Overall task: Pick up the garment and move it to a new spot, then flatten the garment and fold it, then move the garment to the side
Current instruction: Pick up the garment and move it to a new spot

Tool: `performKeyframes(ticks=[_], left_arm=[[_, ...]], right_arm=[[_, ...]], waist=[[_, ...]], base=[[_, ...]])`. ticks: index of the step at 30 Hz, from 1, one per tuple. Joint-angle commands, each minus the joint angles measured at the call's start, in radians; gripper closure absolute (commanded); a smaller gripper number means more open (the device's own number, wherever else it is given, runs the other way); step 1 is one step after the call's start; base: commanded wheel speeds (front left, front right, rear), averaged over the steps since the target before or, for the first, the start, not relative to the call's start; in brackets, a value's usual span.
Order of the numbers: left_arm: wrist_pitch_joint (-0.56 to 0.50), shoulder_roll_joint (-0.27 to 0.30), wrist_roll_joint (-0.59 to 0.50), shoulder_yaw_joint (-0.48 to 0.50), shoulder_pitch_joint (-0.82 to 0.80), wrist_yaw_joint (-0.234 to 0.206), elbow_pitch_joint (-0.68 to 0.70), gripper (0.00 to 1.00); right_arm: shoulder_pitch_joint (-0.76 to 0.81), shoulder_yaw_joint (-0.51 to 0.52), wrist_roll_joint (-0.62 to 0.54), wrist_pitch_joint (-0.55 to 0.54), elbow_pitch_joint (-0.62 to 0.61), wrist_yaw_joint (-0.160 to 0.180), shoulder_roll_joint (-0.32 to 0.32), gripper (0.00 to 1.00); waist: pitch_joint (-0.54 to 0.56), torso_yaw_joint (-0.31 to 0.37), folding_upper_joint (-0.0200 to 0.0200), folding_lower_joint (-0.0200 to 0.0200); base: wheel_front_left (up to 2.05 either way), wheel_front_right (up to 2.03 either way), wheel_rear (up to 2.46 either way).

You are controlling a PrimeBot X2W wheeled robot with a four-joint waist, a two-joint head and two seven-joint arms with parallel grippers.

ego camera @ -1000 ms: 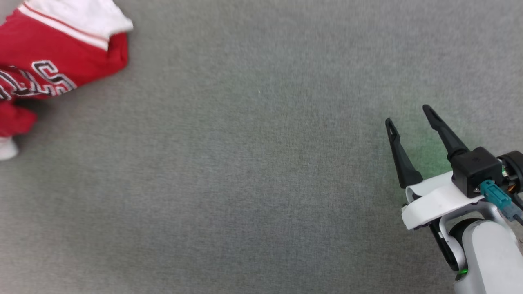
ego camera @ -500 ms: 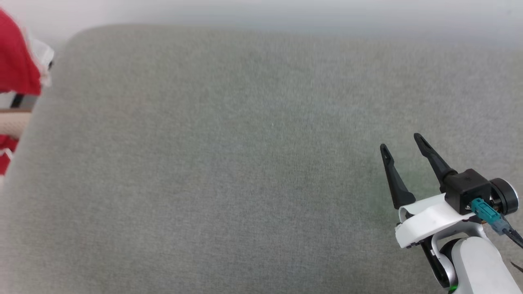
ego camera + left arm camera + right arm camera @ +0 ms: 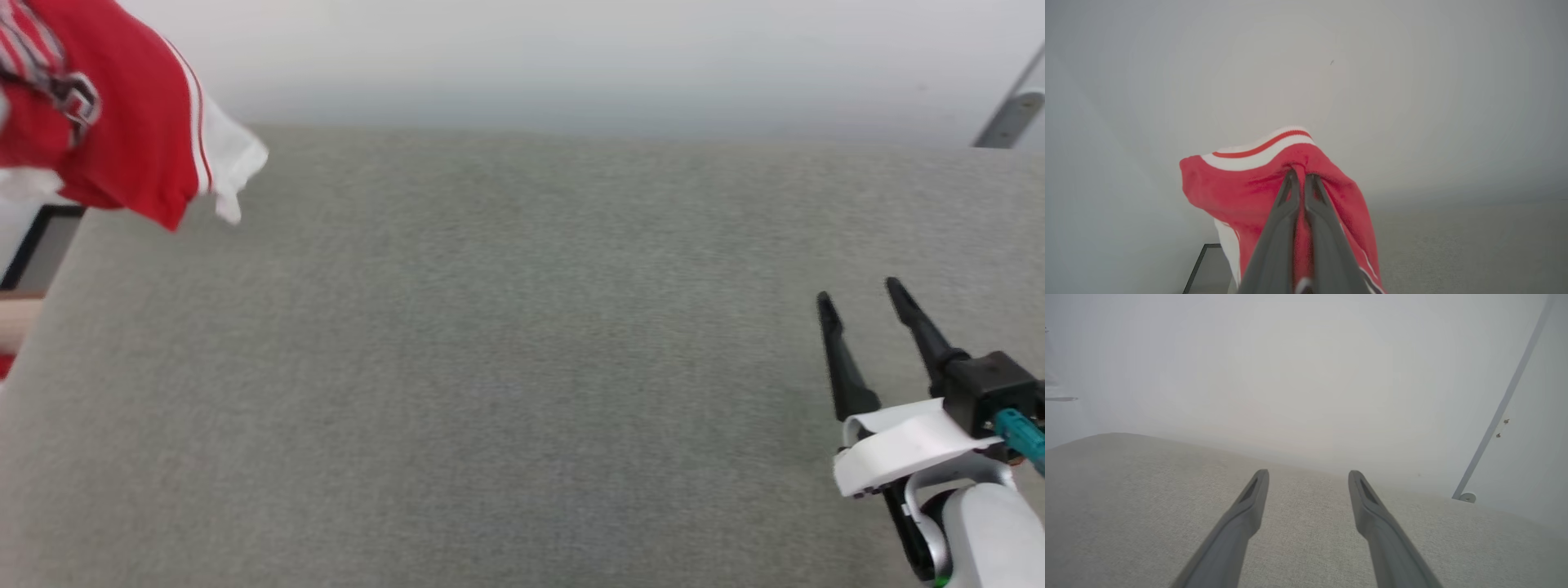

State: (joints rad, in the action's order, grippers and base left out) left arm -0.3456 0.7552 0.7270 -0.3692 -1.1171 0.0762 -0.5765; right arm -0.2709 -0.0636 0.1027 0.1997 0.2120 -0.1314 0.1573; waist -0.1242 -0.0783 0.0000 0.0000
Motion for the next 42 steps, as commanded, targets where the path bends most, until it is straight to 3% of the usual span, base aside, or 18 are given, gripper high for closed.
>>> performKeyframes(ticks=[1,10,19,28,42], left_arm=[[-0.028,0.006,0.009,0.000,0.040,-0.027,0.074,1.00],[-0.218,-0.005,0.051,-0.028,0.189,-0.190,0.545,1.00],[-0.313,-0.076,0.053,-0.125,0.253,-0.262,0.802,1.00],[-0.306,-0.116,0.045,-0.226,0.370,-0.253,0.769,1.00],[-0.277,-0.177,0.066,-0.355,0.544,-0.205,0.471,1.00]], right_arm=[[0.009,0.015,-0.011,0.009,0.005,0.001,0.005,0.00],[0.014,0.094,-0.032,0.023,0.011,0.001,-0.009,0.00],[0.009,0.134,-0.044,0.046,0.026,0.001,-0.048,0.00],[-0.002,0.123,-0.049,0.061,0.053,0.001,-0.085,0.00],[-0.010,0.101,-0.056,0.067,0.079,0.001,-0.104,0.00]], waist=[[0.013,0.045,0.0000,0.0000],[-0.004,0.152,0.0000,0.0000],[-0.055,0.241,0.0000,0.0000],[-0.101,0.297,0.0000,0.0000],[-0.113,0.326,0.0000,0.0000]], base=[[0.00,0.00,0.00],[0.00,0.00,0.00],[0.00,0.00,0.00],[0.00,0.00,0.00],[0.00,0.00,0.00]])
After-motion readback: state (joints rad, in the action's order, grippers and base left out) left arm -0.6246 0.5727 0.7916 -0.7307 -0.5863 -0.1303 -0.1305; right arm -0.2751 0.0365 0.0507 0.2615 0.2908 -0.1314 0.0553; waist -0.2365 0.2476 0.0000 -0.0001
